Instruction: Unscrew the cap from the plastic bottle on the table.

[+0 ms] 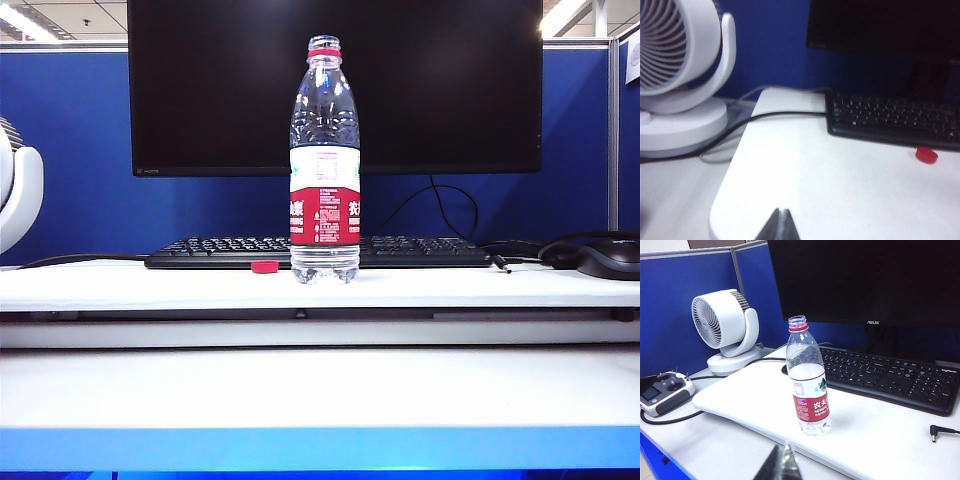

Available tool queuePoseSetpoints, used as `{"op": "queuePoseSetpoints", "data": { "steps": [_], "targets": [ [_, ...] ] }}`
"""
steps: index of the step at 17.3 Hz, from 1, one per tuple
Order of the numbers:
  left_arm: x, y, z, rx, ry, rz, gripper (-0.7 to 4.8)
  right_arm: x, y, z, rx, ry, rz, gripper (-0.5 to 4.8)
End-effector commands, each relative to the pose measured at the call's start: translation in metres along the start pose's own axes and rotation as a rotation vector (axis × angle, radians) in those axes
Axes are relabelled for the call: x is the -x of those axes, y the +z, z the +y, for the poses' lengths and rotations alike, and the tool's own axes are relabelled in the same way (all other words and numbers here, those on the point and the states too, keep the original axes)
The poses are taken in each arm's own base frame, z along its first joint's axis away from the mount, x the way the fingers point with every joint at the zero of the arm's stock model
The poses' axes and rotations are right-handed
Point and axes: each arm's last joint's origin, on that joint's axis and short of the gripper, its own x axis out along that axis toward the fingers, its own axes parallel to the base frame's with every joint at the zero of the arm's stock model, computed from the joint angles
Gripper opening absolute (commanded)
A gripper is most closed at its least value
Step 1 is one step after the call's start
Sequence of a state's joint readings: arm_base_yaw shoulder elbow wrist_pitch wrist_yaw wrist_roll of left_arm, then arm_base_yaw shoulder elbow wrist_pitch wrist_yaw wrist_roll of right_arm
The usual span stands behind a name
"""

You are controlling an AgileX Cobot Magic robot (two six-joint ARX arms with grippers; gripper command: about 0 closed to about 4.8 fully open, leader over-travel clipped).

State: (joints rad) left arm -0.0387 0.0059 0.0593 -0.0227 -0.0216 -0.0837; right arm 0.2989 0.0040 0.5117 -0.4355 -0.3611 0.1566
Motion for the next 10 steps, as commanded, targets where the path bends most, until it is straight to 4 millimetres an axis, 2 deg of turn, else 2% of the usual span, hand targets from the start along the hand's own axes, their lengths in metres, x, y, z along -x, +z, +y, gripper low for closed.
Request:
{"op": "queuePoseSetpoints", "data": {
  "steps": [1,4,10],
  "targets": [
    [-0.0013,-0.0039,0.0002,0.005,-0.004,-0.020,-0.03,0.0005,0.0019,0.0005,0.005,0.003,-0.015,-0.06],
    [-0.0029,-0.0132,0.0011,0.002,0.002,0.005,-0.03,0.0005,0.0019,0.0005,0.005,0.003,-0.015,-0.06],
    [-0.0029,-0.0115,0.0018,-0.024,0.030,-0.014,-0.03,0.0005,0.0019,0.0005,0.005,0.003,-0.015,-0.06]
  ]
}}
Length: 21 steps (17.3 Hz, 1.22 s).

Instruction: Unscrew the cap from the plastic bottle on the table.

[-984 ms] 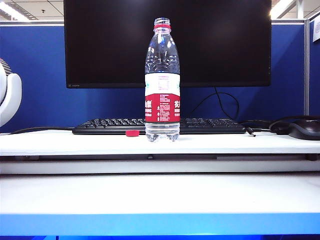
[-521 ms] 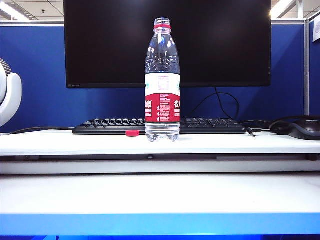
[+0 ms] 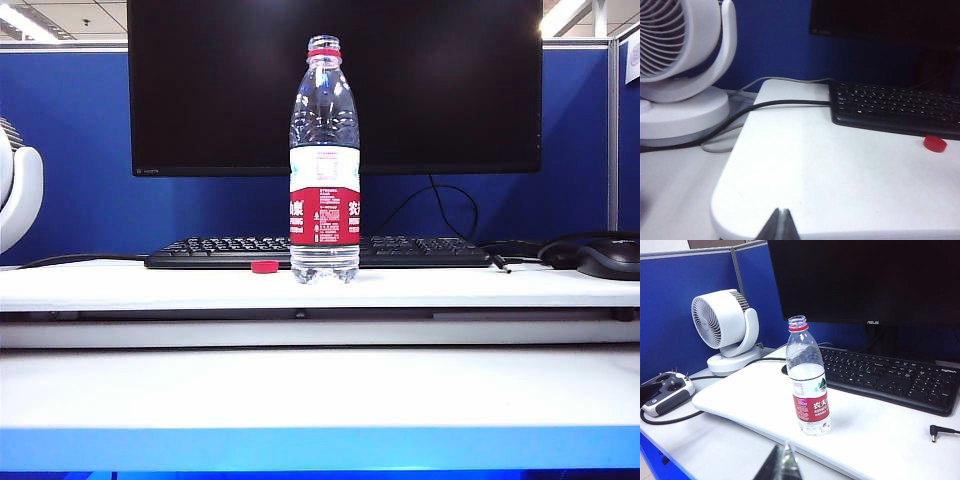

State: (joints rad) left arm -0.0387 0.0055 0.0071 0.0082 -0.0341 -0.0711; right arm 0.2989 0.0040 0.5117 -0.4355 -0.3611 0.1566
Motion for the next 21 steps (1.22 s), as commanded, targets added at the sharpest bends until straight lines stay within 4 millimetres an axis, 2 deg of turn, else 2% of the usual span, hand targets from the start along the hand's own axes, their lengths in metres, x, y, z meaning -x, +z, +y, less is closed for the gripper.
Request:
{"op": "queuePoseSetpoints", "data": {
  "steps": [1,21],
  "targets": [
    [0.0002,0.0035,0.0003,-0.011,0.016,-0.037,-0.03,0.0005,0.0019,0.0005,0.005,0.003,-0.015,-0.06],
    [0.0003,0.0032,-0.0019,-0.008,-0.059,-0.030,-0.03,0.0005,0.0019,0.0005,0.005,0.003,-0.015,-0.06]
  ]
}}
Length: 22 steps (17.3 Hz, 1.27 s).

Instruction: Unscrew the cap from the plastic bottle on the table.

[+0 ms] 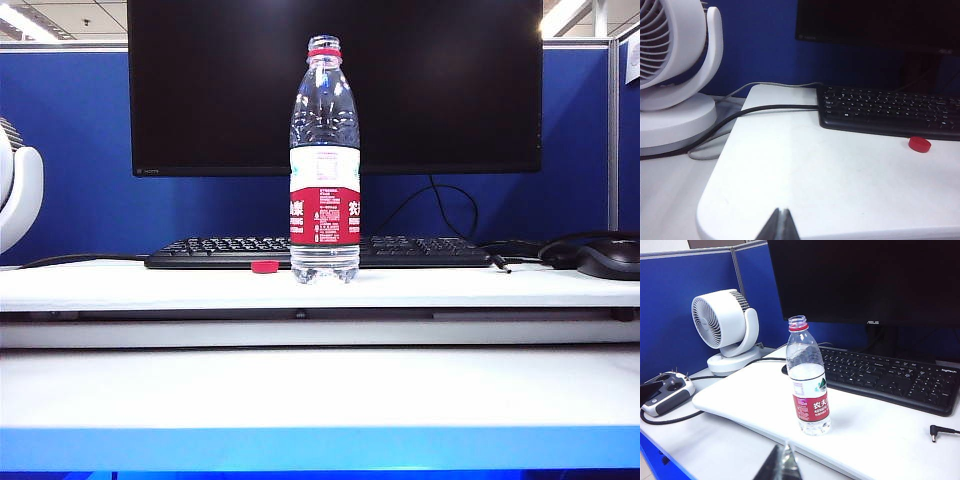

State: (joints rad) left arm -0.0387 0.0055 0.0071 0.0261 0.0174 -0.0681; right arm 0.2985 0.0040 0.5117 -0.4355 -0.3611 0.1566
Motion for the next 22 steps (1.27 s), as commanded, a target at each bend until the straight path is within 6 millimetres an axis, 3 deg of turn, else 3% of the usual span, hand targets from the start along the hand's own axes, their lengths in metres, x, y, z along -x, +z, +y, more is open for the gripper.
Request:
{"op": "queuePoseSetpoints", "data": {
  "steps": [1,22],
  "targets": [
    [0.0002,0.0015,-0.0003,-0.007,-0.007,-0.015,-0.03,0.0005,0.0019,0.0005,0.005,0.003,-0.015,-0.06],
    [0.0002,0.0015,-0.0004,-0.008,-0.008,-0.015,-0.03,0.0000,0.0005,-0.0005,0.043,-0.018,-0.010,-0.06]
  ]
}}
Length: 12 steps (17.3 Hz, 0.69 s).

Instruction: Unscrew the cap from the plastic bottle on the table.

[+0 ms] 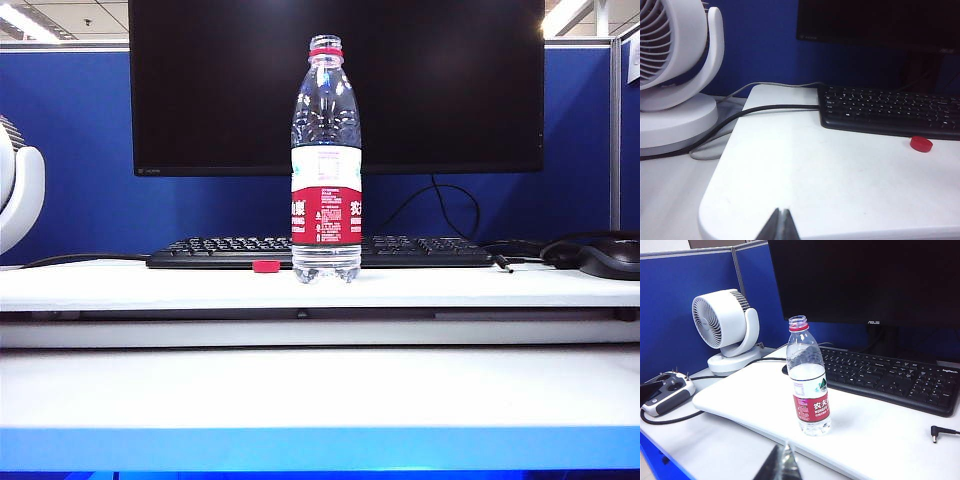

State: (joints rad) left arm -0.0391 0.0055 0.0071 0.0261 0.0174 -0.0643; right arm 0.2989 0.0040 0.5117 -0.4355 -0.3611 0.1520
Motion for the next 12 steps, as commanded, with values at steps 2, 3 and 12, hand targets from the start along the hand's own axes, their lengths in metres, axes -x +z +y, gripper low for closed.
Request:
{"op": "queuePoseSetpoints", "data": {
  "steps": [2,3,12],
  "targets": [
    [0.000,0.002,0.000,-0.004,-0.008,-0.015,-0.03,-0.003,-0.005,-0.005,0.091,-0.088,0.000,-0.06],
    [0.000,0.002,0.000,-0.004,-0.008,-0.015,-0.03,-0.005,-0.010,-0.008,0.097,-0.120,0.011,-0.06],
    [0.000,0.002,0.000,-0.004,-0.008,-0.015,-0.03,-0.030,-0.087,-0.062,0.133,-0.478,-0.006,-0.06]
  ]
}}
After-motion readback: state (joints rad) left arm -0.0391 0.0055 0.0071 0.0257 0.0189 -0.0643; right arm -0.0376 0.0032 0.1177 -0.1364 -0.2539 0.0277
